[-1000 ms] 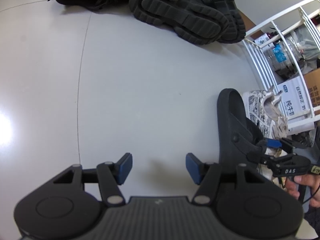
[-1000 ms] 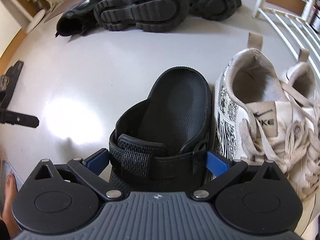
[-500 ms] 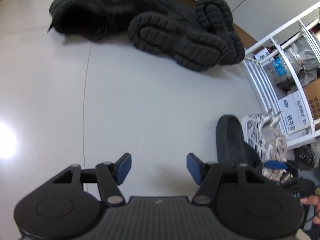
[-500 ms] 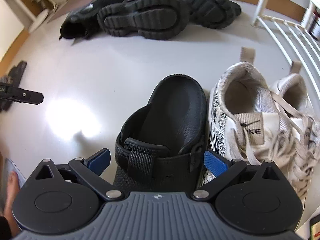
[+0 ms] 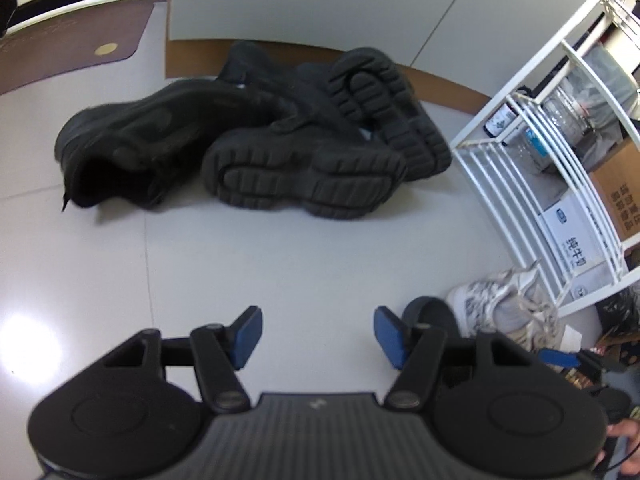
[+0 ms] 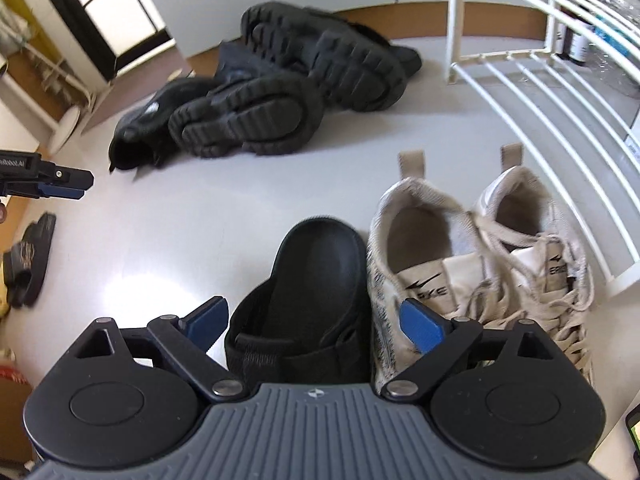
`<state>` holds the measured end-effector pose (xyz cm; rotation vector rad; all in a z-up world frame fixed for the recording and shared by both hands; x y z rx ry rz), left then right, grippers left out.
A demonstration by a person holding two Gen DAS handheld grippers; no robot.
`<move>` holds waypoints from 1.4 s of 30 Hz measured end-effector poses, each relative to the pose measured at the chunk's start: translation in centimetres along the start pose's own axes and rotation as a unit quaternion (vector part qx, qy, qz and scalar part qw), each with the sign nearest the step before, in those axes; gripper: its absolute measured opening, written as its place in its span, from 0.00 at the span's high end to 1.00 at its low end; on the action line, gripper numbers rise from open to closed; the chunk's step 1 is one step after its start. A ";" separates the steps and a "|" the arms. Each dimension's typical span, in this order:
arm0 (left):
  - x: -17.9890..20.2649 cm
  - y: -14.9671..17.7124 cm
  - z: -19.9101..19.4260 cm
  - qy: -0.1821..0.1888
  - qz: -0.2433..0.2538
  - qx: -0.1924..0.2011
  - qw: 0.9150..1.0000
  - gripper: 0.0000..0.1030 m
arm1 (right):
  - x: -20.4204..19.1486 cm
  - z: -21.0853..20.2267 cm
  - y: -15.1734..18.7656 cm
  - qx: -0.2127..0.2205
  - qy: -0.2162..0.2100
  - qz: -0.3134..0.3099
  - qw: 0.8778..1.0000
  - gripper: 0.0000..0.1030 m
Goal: Organize scattered shoes
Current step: 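Move the left tool toward the second black clog by the boots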
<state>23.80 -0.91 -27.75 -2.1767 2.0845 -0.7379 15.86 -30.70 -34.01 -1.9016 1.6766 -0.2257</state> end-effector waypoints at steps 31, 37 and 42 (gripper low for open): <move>16.5 -15.2 -4.7 -0.048 0.068 0.032 0.996 0.37 | 5.8 -7.4 -5.3 0.157 -0.004 0.116 0.981 0.07; 18.8 -16.5 -5.1 -0.054 0.069 0.027 0.996 0.37 | 4.6 -8.6 -5.5 0.177 -0.024 0.121 0.977 0.07; 20.0 -17.5 -4.4 -0.056 0.075 0.026 0.995 0.24 | 4.1 -9.6 -5.3 0.187 -0.039 0.126 0.973 0.07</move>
Point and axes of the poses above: each gripper's, at about its wrist camera, not at the fingertips, and z roughly the way its jaws point, x to its right, y to its underside, the point moved 9 cm from there along z, roughly the way its jaws point, and after that the axes turned 2 degrees about -z, right-handed, at the moved point
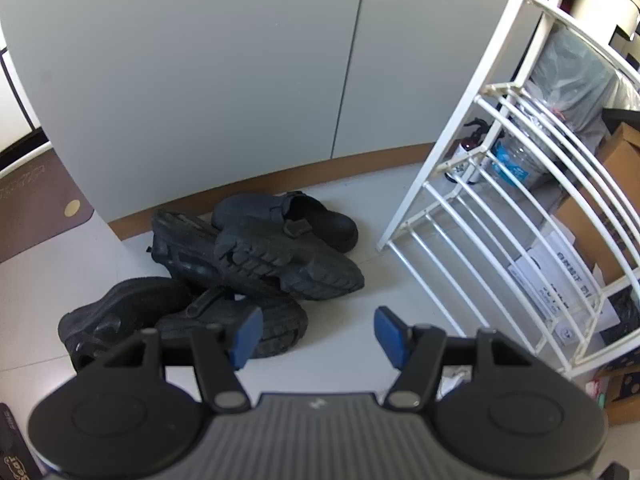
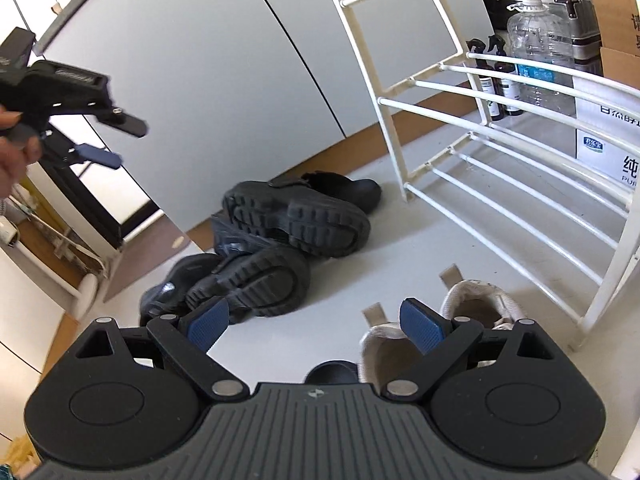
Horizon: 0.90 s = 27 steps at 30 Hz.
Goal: Organize scattered shoes
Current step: 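Move the left tool toward the second black clog by the boots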
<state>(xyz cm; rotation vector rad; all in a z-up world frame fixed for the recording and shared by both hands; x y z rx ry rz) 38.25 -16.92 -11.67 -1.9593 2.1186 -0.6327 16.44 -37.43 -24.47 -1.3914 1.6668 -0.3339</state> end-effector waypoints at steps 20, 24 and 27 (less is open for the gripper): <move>0.3 -6.2 12.4 -0.041 0.027 0.016 0.999 0.24 | 5.6 -0.2 -0.2 -0.019 0.053 0.005 0.998 0.07; -1.0 -7.4 16.3 -0.053 0.006 0.013 0.999 0.26 | 5.8 0.6 -0.8 -0.033 0.051 -0.006 0.998 0.07; -1.6 -8.0 18.5 -0.060 0.007 0.008 0.998 0.27 | 5.9 0.9 -1.0 -0.042 0.053 -0.020 0.998 0.07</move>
Point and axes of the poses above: each gripper's, at about its wrist camera, not at the fingertips, and z roughly the way its jaws point, x to its right, y to its underside, the point moved 9 cm from there along z, roughly the way its jaws point, and after that the axes turned 2 degrees about -z, right-handed, at the moved point
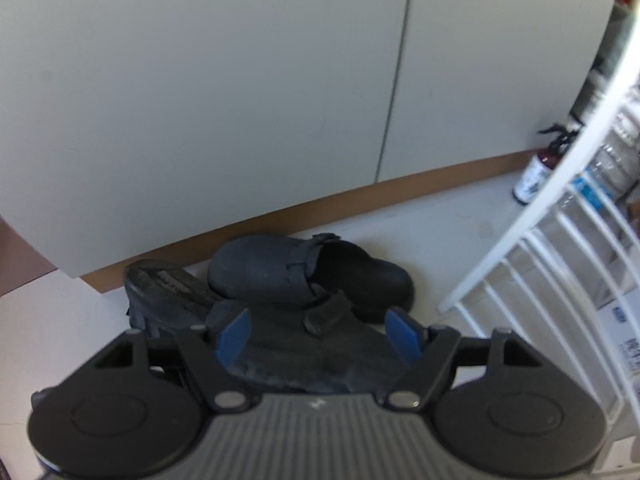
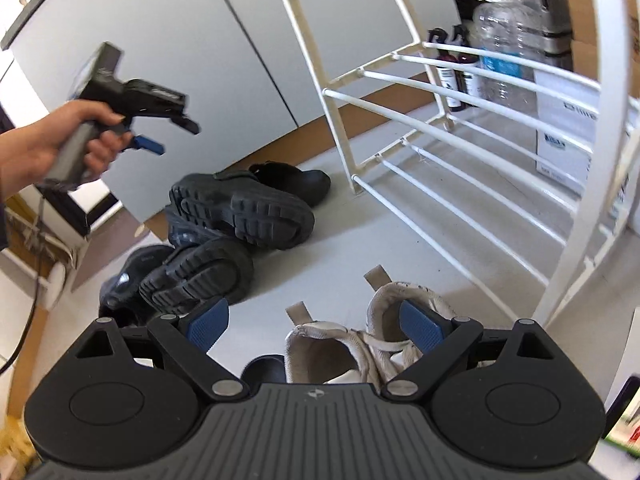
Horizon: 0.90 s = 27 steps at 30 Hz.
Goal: Organize scattered shoes
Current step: 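Move the left tool toward the second black clog by the boots, then close the left gripper on the second black clog's strap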
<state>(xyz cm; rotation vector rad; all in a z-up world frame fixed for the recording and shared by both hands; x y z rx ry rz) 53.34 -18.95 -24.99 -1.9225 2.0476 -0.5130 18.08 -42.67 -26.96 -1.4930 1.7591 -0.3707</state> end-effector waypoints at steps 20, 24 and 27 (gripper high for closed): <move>2.1 -4.2 13.6 -0.051 0.083 -0.096 0.991 0.48 | -0.1 6.7 0.4 -0.044 -0.028 0.006 0.999 0.10; 2.1 -4.0 16.0 -0.049 0.072 -0.111 0.990 0.67 | 0.3 7.6 0.2 -0.047 -0.026 0.007 0.999 0.11; 1.7 -3.8 17.3 -0.061 0.073 -0.119 0.988 0.71 | 0.7 8.2 0.2 -0.052 -0.021 0.008 0.998 0.11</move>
Point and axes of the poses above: each gripper's, at about its wrist camera, not at the fingertips, and z roughly the way its jaws point, x to its right, y to its underside, the point moved 9 cm from there along z, roughly the way its jaws point, and after that the axes turned 2 degrees about -z, right-handed, at the moved point
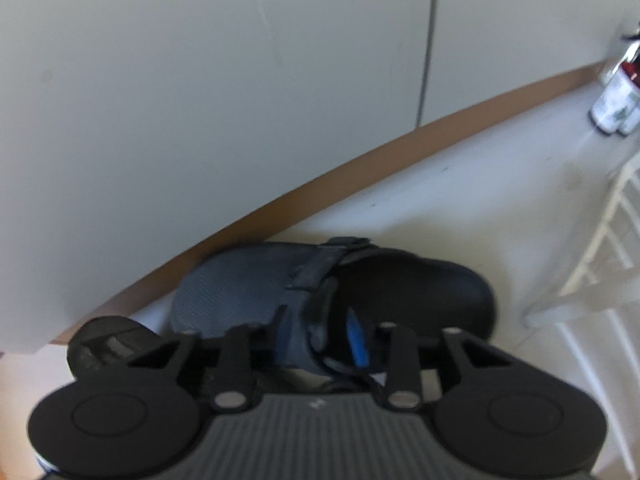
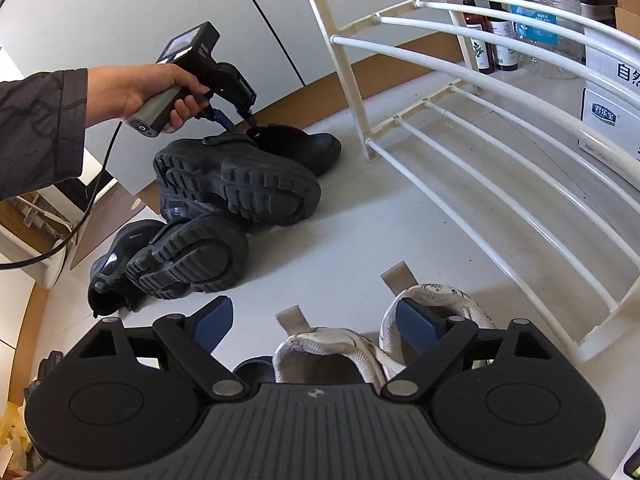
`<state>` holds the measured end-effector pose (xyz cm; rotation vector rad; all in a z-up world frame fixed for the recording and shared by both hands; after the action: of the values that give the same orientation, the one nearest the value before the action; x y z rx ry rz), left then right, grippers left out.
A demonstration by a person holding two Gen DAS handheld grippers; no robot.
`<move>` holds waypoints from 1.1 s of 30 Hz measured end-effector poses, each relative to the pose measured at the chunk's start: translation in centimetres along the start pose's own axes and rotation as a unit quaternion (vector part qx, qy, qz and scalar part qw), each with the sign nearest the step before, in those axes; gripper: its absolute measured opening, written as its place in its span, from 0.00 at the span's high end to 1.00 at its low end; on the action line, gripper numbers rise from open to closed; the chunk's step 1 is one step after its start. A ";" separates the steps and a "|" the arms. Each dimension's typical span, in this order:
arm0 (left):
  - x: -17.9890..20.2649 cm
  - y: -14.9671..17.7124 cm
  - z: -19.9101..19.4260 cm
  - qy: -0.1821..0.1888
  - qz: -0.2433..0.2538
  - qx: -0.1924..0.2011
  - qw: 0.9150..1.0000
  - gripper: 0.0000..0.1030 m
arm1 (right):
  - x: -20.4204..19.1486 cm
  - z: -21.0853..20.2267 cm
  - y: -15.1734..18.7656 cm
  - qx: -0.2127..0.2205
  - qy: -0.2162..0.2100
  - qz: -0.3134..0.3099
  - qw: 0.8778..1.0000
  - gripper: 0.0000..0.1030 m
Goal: Organize scattered shoes
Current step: 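Close the left gripper on the second black clog's strap, then lift the second black clog with the left gripper toward the sneakers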
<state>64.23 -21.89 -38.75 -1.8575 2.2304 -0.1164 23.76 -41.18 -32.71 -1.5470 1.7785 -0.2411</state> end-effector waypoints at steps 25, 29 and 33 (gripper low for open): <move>-1.7 0.1 0.8 -0.037 -0.019 -0.019 0.999 0.81 | 1.7 0.0 1.0 -0.004 0.029 0.013 0.999 0.15; -2.6 1.2 -1.3 -0.017 -0.034 -0.017 0.999 0.85 | 1.0 -1.0 1.2 0.001 0.024 0.011 1.000 0.15; -2.4 3.0 -3.8 0.005 -0.041 -0.016 0.999 0.88 | 0.0 -2.3 1.7 0.009 0.018 0.009 1.000 0.15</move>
<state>60.83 -19.32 -35.36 -1.9698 2.1761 -0.1060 21.02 -41.51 -32.11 -1.5224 1.8138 -0.2771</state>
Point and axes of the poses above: each gripper's, at about its wrist camera, not at the fingertips, and z roughly the way its jaws point, x to its right, y to its underside, the point moved 9 cm from there along z, roughly the way its jaws point, and after that the axes turned 2 degrees about -z, right-handed, at the moved point
